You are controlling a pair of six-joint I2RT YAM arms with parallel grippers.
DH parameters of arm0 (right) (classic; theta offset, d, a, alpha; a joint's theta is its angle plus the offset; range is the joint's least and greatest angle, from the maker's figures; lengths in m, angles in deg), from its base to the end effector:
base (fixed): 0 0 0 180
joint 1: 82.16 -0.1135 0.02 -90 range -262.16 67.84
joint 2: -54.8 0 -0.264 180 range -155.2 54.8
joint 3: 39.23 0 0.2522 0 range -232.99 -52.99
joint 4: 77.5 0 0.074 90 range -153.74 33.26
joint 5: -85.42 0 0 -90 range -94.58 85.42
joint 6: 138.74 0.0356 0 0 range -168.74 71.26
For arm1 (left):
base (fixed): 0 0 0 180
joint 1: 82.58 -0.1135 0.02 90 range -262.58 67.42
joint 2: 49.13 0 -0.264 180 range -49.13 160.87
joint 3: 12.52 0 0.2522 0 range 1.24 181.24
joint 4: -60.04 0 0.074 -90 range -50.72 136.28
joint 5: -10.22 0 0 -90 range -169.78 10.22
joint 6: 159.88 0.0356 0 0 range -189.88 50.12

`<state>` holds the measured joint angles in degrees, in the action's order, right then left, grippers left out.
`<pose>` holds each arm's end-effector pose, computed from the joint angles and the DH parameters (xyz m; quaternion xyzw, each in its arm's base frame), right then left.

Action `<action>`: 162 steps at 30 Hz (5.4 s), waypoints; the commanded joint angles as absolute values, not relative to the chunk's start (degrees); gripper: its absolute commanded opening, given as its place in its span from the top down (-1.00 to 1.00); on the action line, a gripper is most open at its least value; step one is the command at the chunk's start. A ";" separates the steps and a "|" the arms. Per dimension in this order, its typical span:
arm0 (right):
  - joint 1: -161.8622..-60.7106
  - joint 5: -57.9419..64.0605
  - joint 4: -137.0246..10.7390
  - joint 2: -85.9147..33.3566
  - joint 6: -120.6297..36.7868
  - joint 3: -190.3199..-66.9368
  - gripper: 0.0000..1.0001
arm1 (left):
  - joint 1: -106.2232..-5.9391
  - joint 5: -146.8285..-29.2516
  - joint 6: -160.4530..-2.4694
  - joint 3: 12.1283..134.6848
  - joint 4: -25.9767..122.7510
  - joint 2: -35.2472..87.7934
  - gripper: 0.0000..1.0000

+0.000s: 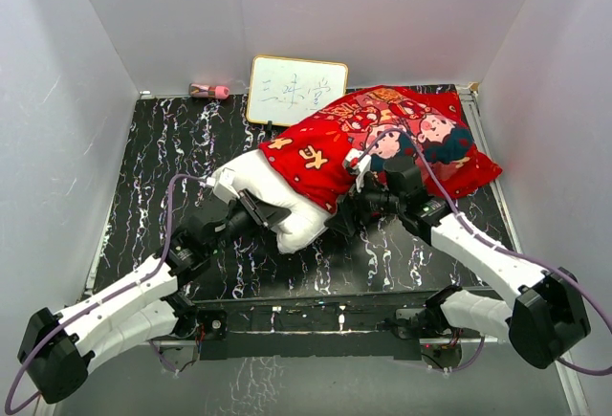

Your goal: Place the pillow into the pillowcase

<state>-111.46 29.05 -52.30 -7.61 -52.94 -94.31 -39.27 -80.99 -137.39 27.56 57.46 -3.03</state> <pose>0.1955 0.1323 0.2596 -0.3751 0.7637 0.3476 0.3941 0.1422 -0.1351 0.2609 -0.1522 0.7427 -0.5413 0.3636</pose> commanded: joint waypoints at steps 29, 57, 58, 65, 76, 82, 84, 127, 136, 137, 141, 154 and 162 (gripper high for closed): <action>-119.29 48.23 -76.49 -17.00 -47.75 -134.56 0.84 | -38.86 -90.80 -125.94 56.14 58.59 13.74 0.83; -116.56 39.29 -47.26 2.28 -65.86 -113.20 -0.99 | -38.81 -66.39 -161.05 7.31 66.29 -18.42 0.86; -116.41 39.23 -44.23 3.84 -66.80 -112.02 -0.94 | -38.81 -66.55 -160.95 7.49 66.44 -18.28 0.86; -116.06 33.25 -36.50 12.99 -69.96 -100.00 -0.22 | -38.81 -67.45 -160.42 8.50 69.49 -15.68 0.86; -123.69 19.69 -53.81 0.52 -65.59 -92.42 -0.51 | -38.81 -69.79 -158.01 11.31 72.57 -11.40 0.86; -126.53 17.22 -56.90 -4.58 -63.01 -94.52 0.49 | -38.81 -71.70 -155.93 13.46 73.36 -9.25 0.86; -126.50 17.45 -54.93 -3.71 -64.37 -97.21 0.83 | -38.81 -72.05 -155.03 14.29 71.87 -9.50 0.87; -112.62 40.43 -43.52 -0.97 -63.31 -121.71 -0.98 | -37.36 -87.89 -112.61 42.66 27.54 -13.55 -0.54; -109.30 32.23 -33.51 -0.89 -62.03 -109.74 -0.90 | -36.88 -67.17 -111.89 43.32 22.08 -2.55 -0.73; -109.26 31.74 -33.56 -1.38 -61.97 -108.83 -0.87 | -36.83 -65.17 -114.69 42.95 21.34 -3.20 -0.79; -110.70 28.16 -36.30 -3.41 -62.99 -106.98 -0.82 | -36.89 -63.90 -125.53 37.23 23.99 -9.87 -0.92; -120.91 12.13 -46.58 -18.51 -64.15 -110.39 -0.78 | -37.89 -71.08 -135.22 22.26 51.51 -3.51 -0.89; -120.84 19.66 -45.29 -21.01 -63.10 -113.65 0.82 | -41.65 -80.00 -134.79 21.22 61.26 6.58 0.35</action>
